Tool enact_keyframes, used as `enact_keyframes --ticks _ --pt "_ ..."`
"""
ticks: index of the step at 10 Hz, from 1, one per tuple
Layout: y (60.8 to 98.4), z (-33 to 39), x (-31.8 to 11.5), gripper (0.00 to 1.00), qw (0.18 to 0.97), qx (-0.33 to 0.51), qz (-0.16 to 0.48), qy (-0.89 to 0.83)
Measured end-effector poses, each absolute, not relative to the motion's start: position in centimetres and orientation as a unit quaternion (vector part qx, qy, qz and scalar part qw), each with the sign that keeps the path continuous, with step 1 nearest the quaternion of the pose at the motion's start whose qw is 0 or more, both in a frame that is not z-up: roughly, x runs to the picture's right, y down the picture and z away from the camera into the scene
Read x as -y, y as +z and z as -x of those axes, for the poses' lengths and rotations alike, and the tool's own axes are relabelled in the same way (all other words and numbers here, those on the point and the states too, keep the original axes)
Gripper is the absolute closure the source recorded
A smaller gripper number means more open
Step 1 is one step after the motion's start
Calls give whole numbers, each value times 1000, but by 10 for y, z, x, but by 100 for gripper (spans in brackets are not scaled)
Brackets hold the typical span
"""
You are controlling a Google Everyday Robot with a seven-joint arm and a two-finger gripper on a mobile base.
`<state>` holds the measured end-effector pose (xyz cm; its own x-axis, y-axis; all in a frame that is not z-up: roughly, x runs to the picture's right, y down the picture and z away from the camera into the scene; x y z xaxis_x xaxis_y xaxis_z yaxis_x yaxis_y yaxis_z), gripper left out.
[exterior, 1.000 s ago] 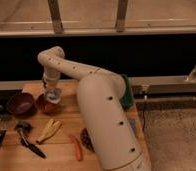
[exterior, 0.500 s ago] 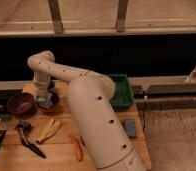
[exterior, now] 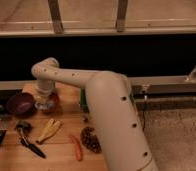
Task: Wipe red bowl with towel
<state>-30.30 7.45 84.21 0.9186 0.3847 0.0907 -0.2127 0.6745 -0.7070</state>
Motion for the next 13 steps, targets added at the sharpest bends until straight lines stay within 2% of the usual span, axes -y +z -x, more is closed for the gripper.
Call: enact_keyframes --ticks 3,7,10,13 --pt "855 279 -60 100 909 101 356 190" --pt "879 285 -28 100 916 94 341 190" --pt "872 316 -32 100 920 109 340 160" --pt "843 335 -59 100 923 123 341 127"
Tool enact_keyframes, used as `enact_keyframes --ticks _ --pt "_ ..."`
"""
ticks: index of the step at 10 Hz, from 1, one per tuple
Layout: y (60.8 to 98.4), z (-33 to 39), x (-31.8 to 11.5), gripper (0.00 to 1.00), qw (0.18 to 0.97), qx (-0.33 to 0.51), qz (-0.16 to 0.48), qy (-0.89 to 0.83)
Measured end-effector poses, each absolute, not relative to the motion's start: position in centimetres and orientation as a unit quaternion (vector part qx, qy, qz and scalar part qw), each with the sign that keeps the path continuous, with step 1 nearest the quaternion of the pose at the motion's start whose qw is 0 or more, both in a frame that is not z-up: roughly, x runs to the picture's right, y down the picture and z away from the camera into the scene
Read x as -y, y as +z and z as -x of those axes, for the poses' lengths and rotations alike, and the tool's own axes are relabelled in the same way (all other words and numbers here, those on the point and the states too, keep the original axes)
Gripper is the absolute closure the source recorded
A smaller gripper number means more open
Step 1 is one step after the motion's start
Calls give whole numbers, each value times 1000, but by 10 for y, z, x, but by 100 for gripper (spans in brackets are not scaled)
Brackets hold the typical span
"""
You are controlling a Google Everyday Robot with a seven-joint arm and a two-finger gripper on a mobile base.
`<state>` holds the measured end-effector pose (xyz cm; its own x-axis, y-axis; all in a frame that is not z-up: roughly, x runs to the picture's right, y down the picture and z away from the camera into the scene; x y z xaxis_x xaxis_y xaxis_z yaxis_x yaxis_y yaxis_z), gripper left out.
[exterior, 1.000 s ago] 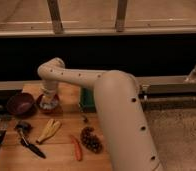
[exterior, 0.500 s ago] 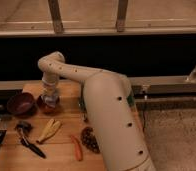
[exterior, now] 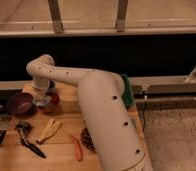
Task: Wipe red bowl with towel
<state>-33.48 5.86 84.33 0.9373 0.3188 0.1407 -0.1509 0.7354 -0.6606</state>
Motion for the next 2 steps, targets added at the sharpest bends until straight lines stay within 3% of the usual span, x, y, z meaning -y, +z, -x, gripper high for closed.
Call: enact_keyframes --ticks 2 --pt "830 322 -67 100 924 122 337 130"
